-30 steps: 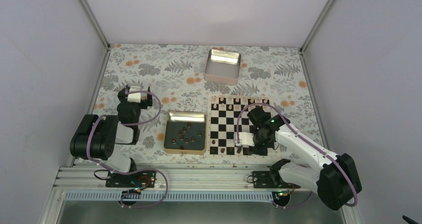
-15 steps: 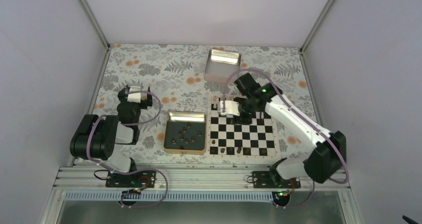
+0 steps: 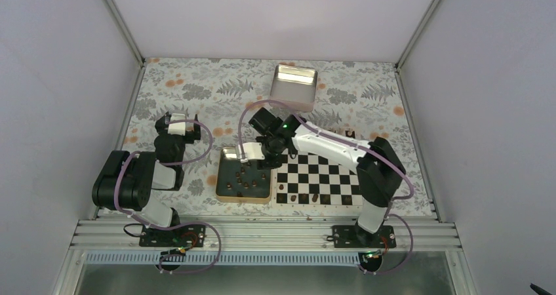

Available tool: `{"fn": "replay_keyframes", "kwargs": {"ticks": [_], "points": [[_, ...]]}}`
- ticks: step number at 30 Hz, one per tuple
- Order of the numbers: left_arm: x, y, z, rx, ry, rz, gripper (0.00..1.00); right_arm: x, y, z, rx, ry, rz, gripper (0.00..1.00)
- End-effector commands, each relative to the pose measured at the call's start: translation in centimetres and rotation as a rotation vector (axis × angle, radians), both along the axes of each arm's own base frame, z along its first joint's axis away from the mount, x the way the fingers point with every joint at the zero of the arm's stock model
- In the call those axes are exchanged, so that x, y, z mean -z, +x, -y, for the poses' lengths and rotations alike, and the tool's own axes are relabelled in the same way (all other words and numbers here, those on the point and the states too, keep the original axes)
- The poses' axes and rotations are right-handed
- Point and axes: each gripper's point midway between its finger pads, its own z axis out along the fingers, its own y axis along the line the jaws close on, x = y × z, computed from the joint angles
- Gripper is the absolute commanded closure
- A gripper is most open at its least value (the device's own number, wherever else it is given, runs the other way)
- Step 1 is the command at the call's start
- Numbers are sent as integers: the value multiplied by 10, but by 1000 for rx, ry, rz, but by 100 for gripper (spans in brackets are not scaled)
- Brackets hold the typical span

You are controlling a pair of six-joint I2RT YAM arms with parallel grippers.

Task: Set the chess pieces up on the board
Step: Pick up the chess piece from the storage box.

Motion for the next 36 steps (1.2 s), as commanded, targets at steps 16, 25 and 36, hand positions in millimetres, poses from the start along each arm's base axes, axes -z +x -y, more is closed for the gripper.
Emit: {"fn": "replay_keyframes", "kwargs": {"ticks": [16, 25, 36], "points": [[-11, 2, 2, 9, 1, 46, 0, 46, -38, -27, -142, -88, -92, 71], [-11, 2, 2, 8, 1, 47, 0, 65, -46, -19, -156, -128, -105, 75], [-11, 2, 2, 9, 1, 46, 0, 79, -42, -20, -142, -135, -91, 75]]}}
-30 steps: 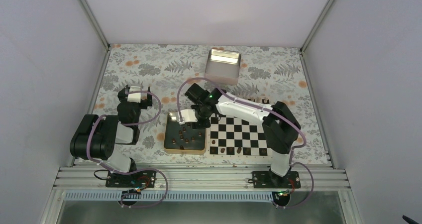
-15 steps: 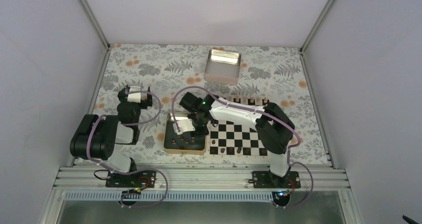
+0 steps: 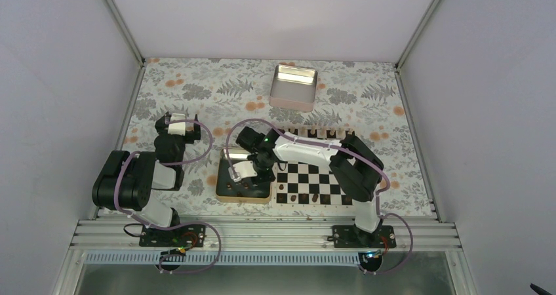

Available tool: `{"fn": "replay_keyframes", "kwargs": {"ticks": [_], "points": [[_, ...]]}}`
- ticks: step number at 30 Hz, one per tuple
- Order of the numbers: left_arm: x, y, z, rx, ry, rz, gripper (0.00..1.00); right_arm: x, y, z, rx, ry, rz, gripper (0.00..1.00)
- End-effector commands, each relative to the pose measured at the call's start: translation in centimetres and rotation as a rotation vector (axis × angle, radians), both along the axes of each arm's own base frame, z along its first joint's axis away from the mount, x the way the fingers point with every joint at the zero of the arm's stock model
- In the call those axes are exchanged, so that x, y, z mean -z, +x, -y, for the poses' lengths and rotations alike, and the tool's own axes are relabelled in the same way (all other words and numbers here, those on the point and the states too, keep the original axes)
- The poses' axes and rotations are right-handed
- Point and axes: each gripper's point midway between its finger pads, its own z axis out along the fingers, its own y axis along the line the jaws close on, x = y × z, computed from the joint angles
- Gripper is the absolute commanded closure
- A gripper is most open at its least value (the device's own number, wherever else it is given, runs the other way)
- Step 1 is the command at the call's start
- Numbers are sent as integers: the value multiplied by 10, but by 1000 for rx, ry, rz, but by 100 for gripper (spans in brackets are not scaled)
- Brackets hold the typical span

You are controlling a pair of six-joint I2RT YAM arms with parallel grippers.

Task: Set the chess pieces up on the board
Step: Pick up the chess piece from the storage box.

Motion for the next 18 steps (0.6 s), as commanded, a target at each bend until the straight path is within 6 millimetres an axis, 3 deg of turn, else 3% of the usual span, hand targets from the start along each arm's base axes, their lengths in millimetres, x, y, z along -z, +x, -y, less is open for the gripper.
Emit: {"fn": "replay_keyframes", "kwargs": {"ticks": [1, 5, 9, 13, 18], "points": [[-10, 1, 2, 8, 0, 45, 0, 13, -2, -1, -13, -10, 3, 75], [-11, 2, 2, 9, 1, 46, 0, 18, 0, -2, -10, -16, 11, 76], [-11, 2, 2, 9, 0, 47, 0, 14, 2, -6, -9, -1, 16, 85], [-10, 2, 2, 8, 1, 45, 0, 1, 2, -8, 0, 24, 26, 92], [-11, 2, 2, 9, 0, 46, 0, -25, -1, -8, 22, 76, 32, 93]]}}
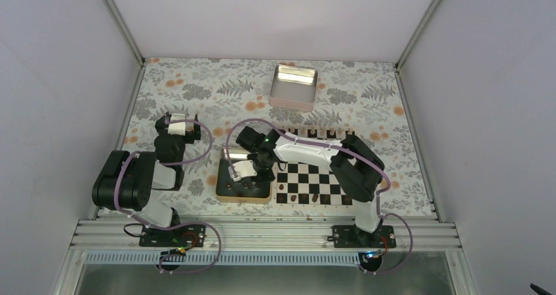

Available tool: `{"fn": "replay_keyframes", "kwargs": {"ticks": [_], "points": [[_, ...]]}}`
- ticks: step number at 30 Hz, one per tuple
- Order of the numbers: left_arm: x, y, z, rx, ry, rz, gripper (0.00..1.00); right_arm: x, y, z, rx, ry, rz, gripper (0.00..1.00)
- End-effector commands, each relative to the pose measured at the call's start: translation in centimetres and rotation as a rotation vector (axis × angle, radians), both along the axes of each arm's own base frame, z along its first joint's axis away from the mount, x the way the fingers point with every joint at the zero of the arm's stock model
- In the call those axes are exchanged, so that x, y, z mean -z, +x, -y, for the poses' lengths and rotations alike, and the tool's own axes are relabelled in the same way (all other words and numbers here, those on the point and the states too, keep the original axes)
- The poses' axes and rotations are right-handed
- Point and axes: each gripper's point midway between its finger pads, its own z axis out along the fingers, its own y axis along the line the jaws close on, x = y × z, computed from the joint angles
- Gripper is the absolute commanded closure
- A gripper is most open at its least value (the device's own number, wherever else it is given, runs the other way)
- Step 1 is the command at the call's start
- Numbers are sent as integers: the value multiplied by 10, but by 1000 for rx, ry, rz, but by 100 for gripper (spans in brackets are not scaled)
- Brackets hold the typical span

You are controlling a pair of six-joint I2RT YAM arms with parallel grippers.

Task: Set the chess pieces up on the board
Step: Pick up the chess piece from the storage box, then place the chess piece on the chessboard.

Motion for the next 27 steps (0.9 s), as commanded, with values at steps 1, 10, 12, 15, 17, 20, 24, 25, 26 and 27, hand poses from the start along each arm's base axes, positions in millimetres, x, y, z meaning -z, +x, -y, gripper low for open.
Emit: {"fn": "replay_keyframes", "kwargs": {"ticks": [1, 10, 12, 15, 17, 20, 24, 25, 26, 27], "points": [[-10, 2, 2, 9, 0, 44, 0, -34, -5, -3, 19, 77, 24, 93], [-10, 2, 2, 9, 0, 45, 0, -83, 8, 44, 135, 142, 117, 93], [-11, 2, 2, 8, 1, 46, 0, -84, 10, 64, 166, 141, 120, 93], [-10, 2, 2, 9, 1, 45, 0, -78, 11, 93, 200, 116, 128, 93], [-11, 2, 2, 8, 0, 46, 0, -70, 7, 109, 213, 92, 119, 92], [-11, 2, 2, 9, 0, 47, 0, -55, -1, 124, 219, 59, 94, 92], [-11, 2, 2, 8, 1, 47, 0, -32, -6, 133, 218, 18, 75, 92], [-11, 2, 2, 9, 0, 47, 0, -28, -7, 134, 218, 18, 71, 92], [-11, 2, 2, 8, 1, 46, 0, -23, -9, 134, 212, 18, 62, 92], [-11, 2, 2, 9, 0, 48, 0, -20, -11, 134, 209, 20, 49, 92]]}}
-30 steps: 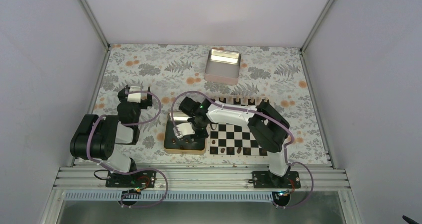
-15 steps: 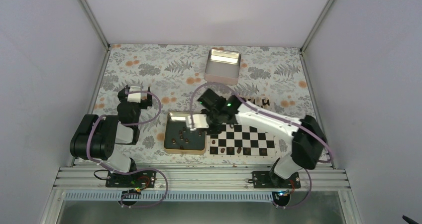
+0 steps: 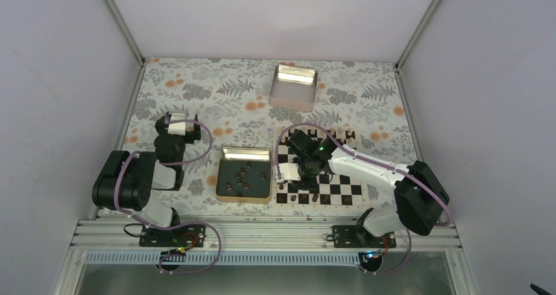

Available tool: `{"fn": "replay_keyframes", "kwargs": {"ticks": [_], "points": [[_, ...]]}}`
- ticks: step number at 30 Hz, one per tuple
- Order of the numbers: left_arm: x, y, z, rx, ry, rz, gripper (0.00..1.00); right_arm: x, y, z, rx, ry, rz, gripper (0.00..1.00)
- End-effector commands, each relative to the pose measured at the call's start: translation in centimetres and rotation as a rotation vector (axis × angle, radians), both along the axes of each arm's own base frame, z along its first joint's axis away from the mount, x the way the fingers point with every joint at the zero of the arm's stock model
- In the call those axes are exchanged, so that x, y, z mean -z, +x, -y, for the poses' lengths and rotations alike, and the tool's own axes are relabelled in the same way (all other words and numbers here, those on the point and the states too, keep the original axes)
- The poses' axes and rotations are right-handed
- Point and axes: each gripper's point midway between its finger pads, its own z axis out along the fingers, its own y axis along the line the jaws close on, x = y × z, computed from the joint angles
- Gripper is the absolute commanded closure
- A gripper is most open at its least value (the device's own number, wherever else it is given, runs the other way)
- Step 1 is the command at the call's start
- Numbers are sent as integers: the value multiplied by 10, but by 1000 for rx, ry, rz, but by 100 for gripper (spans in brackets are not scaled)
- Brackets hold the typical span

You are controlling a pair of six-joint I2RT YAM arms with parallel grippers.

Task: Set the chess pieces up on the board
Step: Place the chess piece on the chessboard.

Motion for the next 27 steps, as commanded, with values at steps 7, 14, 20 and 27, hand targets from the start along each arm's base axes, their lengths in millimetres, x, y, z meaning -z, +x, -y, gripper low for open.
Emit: {"fn": "replay_keyframes", "kwargs": {"ticks": [7, 14, 20, 27], "points": [[-11, 2, 2, 9, 0, 46, 0, 25, -3, -5, -30, 20, -39, 92], [-11, 2, 2, 9, 0, 47, 0, 34, -1, -8, -41, -2, -66, 91], [-11, 2, 2, 8, 0, 47, 0, 37, -1, -6, -42, -14, -71, 91], [-11, 2, 2, 9, 0, 47, 0, 37, 3, -4, -31, -22, -60, 80]]}}
